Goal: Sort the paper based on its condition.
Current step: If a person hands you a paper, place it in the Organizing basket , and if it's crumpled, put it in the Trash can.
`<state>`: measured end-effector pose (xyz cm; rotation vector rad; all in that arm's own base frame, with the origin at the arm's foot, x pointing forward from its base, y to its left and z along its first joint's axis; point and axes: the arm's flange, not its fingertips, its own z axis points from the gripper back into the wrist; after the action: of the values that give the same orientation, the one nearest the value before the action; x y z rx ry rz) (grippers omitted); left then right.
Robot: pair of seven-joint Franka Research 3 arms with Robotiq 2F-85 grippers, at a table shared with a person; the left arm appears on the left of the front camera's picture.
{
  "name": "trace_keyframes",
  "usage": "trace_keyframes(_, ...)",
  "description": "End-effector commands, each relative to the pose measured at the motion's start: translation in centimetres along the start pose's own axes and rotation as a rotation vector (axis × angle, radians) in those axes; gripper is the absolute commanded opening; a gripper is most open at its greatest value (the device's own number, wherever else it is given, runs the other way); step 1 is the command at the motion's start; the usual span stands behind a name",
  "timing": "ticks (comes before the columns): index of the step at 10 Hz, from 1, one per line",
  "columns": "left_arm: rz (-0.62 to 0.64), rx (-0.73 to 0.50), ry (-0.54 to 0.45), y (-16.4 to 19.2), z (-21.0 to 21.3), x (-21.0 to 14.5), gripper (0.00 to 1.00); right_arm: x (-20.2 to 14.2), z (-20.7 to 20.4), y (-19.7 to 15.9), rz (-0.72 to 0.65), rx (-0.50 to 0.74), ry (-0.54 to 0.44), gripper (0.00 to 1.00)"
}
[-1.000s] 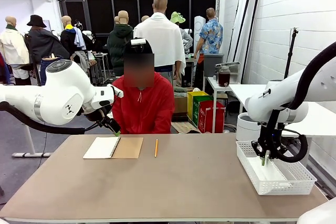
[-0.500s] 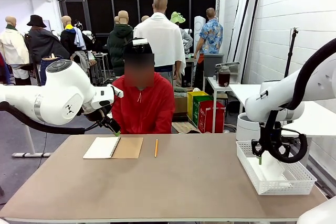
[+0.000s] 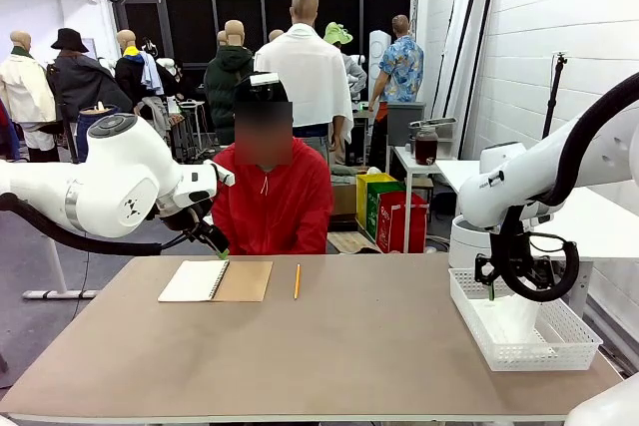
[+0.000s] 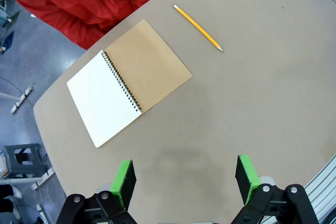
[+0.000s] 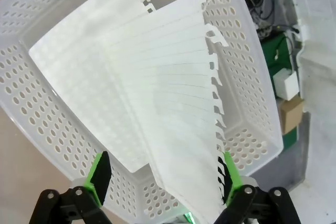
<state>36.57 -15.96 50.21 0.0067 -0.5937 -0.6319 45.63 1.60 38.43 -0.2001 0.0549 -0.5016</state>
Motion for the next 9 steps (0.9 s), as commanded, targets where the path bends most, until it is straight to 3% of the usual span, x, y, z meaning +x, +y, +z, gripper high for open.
trace_keyframes(1, -0.006, -0.002, -0.004, 0.08, -0.10, -0.07, 1.00, -0.24, 0.10, 0.43, -0.040, -0.034, -0.021, 1.00)
trace_keyframes(9, -0.006, -0.002, -0.004, 0.08, -0.10, -0.07, 1.00, -0.08, 0.02, 0.12, -0.009, -0.001, -0.001, 1.00)
